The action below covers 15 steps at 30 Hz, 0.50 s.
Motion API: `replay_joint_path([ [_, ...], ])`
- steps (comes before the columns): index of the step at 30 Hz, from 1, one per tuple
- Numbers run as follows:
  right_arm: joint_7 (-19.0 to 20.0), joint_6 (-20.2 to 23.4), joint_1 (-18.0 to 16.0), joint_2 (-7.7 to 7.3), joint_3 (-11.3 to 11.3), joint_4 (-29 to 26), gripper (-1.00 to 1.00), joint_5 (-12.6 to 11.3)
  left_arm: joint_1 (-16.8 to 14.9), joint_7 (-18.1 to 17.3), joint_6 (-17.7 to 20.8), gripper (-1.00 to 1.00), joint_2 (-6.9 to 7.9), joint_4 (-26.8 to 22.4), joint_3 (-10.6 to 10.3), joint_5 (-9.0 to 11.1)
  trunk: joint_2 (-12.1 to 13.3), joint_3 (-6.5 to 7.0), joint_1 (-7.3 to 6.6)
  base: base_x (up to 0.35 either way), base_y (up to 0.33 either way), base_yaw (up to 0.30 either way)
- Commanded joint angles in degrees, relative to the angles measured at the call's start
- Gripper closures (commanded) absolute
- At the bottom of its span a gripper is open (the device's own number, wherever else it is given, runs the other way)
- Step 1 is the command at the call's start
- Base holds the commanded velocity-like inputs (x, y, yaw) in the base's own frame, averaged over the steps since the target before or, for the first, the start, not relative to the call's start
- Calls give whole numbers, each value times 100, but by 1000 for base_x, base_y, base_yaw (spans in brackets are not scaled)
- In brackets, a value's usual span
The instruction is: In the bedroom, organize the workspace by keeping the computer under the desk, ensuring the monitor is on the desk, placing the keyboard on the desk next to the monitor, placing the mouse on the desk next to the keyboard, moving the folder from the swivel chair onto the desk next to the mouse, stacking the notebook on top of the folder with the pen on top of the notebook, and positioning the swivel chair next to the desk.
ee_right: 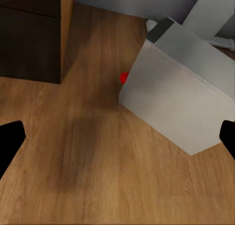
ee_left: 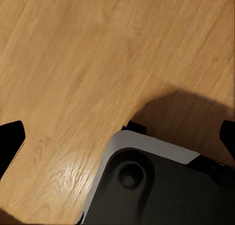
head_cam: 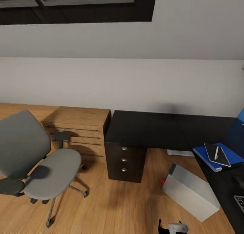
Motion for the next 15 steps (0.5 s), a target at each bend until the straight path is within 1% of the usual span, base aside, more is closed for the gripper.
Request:
replay_joint_path([
  [1, -41, -69, 0, 8, 43, 4, -100, -18, 2, 43, -79, -100, -1, -5, -49, 20, -4, -3, 1, 0, 0, 222],
  [6, -41, -274, 7, 11, 39, 45, -100, -2, 2, 44, -172, -100, -4, 2, -55, -129, -4, 3, 1, 0, 0, 233],
  [8, -41, -347, 8, 15, 41, 91, -100, 29, 2, 47, -184, -100, -4, 2, -56, -160, -4, 4, 1, 0, 0, 241],
  [15, -81, -459, 9, 24, 41, 139, -100, 71, 2, 50, -196, -100, -4, 7, -50, -190, -4, 5, 1, 0, 0, 246],
])
